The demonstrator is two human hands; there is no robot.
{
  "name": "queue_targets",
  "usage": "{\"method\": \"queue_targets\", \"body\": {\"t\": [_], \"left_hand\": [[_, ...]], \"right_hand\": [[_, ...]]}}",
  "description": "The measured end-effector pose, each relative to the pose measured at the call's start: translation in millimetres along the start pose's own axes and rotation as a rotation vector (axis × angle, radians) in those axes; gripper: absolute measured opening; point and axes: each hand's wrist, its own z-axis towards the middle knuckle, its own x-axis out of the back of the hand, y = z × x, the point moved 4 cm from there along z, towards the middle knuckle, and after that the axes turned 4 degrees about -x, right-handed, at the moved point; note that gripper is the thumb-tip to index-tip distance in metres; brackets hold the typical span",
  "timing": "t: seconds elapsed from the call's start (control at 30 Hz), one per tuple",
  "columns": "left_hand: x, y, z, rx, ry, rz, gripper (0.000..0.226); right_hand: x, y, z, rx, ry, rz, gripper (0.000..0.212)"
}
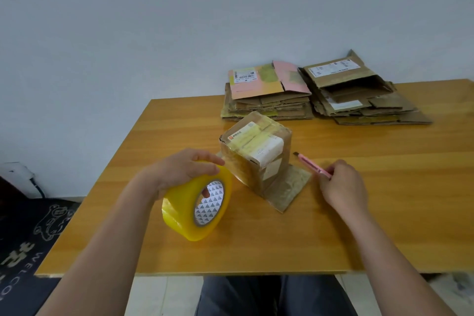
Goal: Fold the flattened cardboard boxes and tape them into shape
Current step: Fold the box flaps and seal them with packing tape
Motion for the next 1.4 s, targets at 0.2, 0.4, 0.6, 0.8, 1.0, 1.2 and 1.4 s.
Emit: {"method": "queue_targets", "body": {"t": [0.2,0.4,0.6,0.8,1.0,1.2,1.4], "left_hand": [[3,-4,-2,-0.004,0.033,-0.078,0.022],[2,-4,-2,-0.006,0.043,-0.106,0.023],[3,-7,-3,0.008,0.038,-0.112,0.026],[5,-10,-4,-0.015,0.031,-0.102,0.026],[10,-16,-6,-0.035,0.015,-0.12,0.027],[13,-19,-3,-0.045,0.004,-0.143,0.03],[12,-20,0,-0.053,0.005,-0.166,0.029]], "right_hand": [[32,-43,-22,0.234,0.105,0.468,0.023],[46,-98,-50,0.612,-0.035,0.644,0.028],[26,-131,-72,0.743,-0.224,0.648,0.054],[13,-144,-74,0.93,-0.203,0.652,0.029],[13,-140,-74,0.945,-0.19,0.655,0.016],[10,-140,-75,0.916,-0.222,0.597,0.014],[7,-143,-77,0.907,-0.288,0.458,0.018]]}}
